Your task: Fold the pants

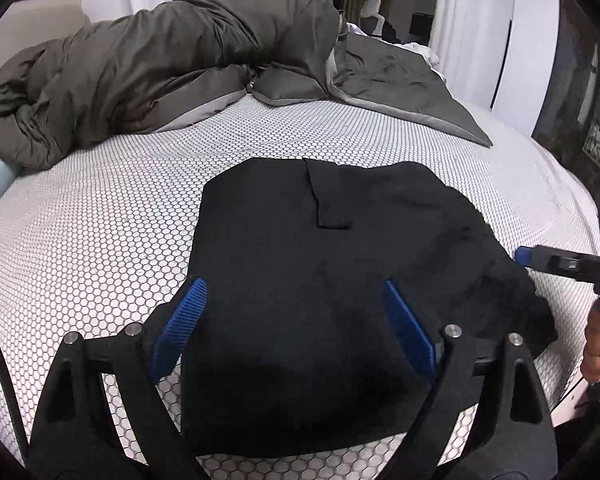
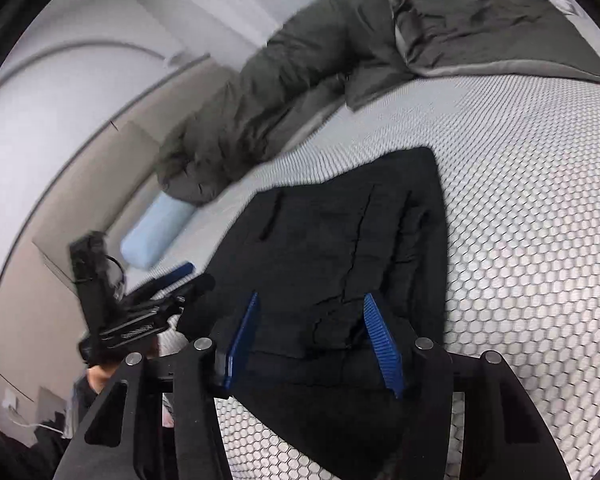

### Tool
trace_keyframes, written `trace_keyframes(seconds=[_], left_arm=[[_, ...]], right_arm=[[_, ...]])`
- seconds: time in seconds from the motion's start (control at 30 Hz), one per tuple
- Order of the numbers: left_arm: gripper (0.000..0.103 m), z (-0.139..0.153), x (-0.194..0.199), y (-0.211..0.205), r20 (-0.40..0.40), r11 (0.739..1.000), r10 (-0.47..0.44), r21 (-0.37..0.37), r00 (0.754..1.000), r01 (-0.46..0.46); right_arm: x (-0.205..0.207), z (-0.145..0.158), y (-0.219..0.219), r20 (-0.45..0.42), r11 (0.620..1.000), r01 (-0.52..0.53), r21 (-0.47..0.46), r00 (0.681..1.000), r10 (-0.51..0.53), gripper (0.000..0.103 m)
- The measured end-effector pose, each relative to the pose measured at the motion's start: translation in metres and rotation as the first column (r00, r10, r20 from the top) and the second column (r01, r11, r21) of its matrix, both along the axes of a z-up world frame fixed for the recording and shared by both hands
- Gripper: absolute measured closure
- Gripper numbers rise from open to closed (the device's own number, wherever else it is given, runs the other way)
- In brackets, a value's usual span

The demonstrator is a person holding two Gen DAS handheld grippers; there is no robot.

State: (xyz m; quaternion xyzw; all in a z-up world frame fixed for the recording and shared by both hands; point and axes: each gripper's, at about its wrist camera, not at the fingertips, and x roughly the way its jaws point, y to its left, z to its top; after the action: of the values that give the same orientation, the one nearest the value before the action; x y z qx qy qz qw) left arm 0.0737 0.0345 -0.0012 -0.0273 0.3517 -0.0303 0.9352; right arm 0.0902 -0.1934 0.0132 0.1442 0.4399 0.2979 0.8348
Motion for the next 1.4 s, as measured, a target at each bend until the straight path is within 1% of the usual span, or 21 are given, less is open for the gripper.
trace_keyframes(seconds=[0.1, 0.13, 0.17, 0.2, 0.23, 0.33, 0.4, 0.47, 0.53, 0.67, 0.73, 0.8, 0.87, 0.97, 1.07, 1.1, 1.17, 1.23, 1.3, 1.33, 1.4], left_arm=[[0.015, -0.001, 0.003, -0.01, 0.012, 0.998, -0.023, 0.051, 1.0, 0.023], [0.015, 0.005, -0.005, -0.01, 0.018, 0.997, -0.027, 0.07, 0.999, 0.026], [0.015, 0.004, -0.006, -0.011, 0.025, 0.996, -0.035, 0.087, 0.999, 0.032], [0.015, 0.011, -0.014, -0.015, 0.03, 0.995, -0.043, 0.094, 0.999, 0.04], [0.015, 0.015, -0.023, -0.019, 0.033, 0.994, -0.048, 0.098, 0.998, 0.045], [0.015, 0.02, -0.028, -0.021, 0.043, 0.994, -0.055, 0.098, 0.998, 0.051], [0.015, 0.022, -0.03, -0.021, 0.044, 0.994, -0.052, 0.099, 0.998, 0.048], [0.015, 0.023, -0.032, -0.02, 0.043, 0.994, -0.047, 0.1, 0.998, 0.043], [0.015, 0.023, -0.032, -0.017, 0.038, 0.994, -0.046, 0.097, 0.998, 0.042], [0.015, 0.023, -0.031, -0.011, 0.026, 0.996, -0.023, 0.087, 0.999, 0.02], [0.015, 0.023, -0.03, -0.007, 0.019, 0.998, -0.007, 0.062, 1.0, 0.006], [0.015, 0.023, -0.028, -0.002, 0.014, 0.999, 0.012, 0.036, 1.0, -0.013], [0.015, 0.024, -0.028, 0.002, 0.013, 0.999, 0.035, 0.017, 0.999, -0.035], [0.015, 0.025, -0.027, 0.006, 0.008, 0.998, 0.06, -0.013, 0.998, -0.06], [0.015, 0.025, -0.027, 0.007, 0.007, 0.997, 0.073, -0.015, 0.997, -0.073], [0.015, 0.025, -0.028, 0.006, 0.007, 0.997, 0.077, -0.013, 0.997, -0.077], [0.015, 0.025, -0.028, 0.007, 0.007, 0.996, 0.084, -0.011, 0.996, -0.084], [0.015, 0.026, -0.029, 0.009, 0.006, 0.995, 0.099, -0.017, 0.995, -0.098], [0.015, 0.027, -0.03, 0.012, 0.004, 0.994, 0.11, -0.027, 0.994, -0.11], [0.015, 0.027, -0.03, 0.013, 0.005, 0.993, 0.114, -0.032, 0.993, -0.114], [0.015, 0.028, -0.029, 0.013, 0.007, 0.991, 0.127, -0.038, 0.992, -0.126]], right_arm=[[0.006, -0.016, 0.01, -0.054, 0.998, 0.002, -0.062, 0.999, -0.005, 0.047], [0.008, -0.02, 0.012, -0.058, 0.997, 0.004, -0.076, 0.998, -0.008, 0.047], [0.01, -0.021, 0.013, -0.05, 0.996, 0.003, -0.09, 0.999, -0.008, 0.049], [0.009, -0.021, 0.015, -0.04, 0.995, 0.002, -0.101, 0.999, -0.006, 0.052], [0.01, -0.02, 0.016, -0.028, 0.993, 0.003, -0.115, 1.0, -0.007, 0.053], [0.009, -0.016, 0.02, 0.0, 0.989, 0.005, -0.151, 1.0, -0.005, 0.053], [0.005, -0.008, 0.013, 0.032, 0.988, 0.037, -0.151, 0.999, -0.033, 0.053], [0.0, 0.001, 0.009, 0.073, 0.99, 0.056, -0.126, 0.996, -0.047, 0.053], [-0.002, 0.006, 0.009, 0.093, 0.992, 0.049, -0.114, 0.995, -0.038, 0.053], [0.003, -0.004, 0.02, 0.058, 0.992, 0.008, -0.128, 0.998, -0.001, 0.053], [0.006, -0.009, 0.023, 0.042, 0.992, 0.01, -0.127, 0.999, -0.005, 0.053], [0.008, -0.01, 0.019, 0.039, 0.996, 0.026, -0.09, 0.999, -0.022, 0.054], [0.008, -0.009, 0.016, 0.021, 0.998, 0.01, -0.06, 1.0, -0.009, 0.054], [0.012, -0.016, 0.019, -0.002, 0.996, -0.002, -0.087, 1.0, 0.002, 0.054], [0.019, -0.023, 0.02, -0.018, 0.992, 0.016, -0.123, 1.0, -0.018, 0.065], [0.021, -0.023, 0.019, -0.025, 0.992, 0.026, -0.12, 0.999, -0.029, 0.068], [0.022, -0.018, 0.011, -0.036, 0.995, 0.049, -0.086, 0.998, -0.052, 0.068], [0.02, -0.014, 0.006, -0.026, 0.994, 0.071, -0.087, 0.997, -0.073, 0.068], [0.017, -0.013, 0.002, -0.037, 0.997, 0.053, -0.052, 0.998, -0.054, 0.068], [0.016, -0.015, 0.003, -0.052, 0.998, 0.035, -0.052, 0.998, -0.038, 0.068], [0.018, -0.021, 0.007, -0.069, 0.994, 0.028, -0.103, 0.997, -0.036, 0.066]])
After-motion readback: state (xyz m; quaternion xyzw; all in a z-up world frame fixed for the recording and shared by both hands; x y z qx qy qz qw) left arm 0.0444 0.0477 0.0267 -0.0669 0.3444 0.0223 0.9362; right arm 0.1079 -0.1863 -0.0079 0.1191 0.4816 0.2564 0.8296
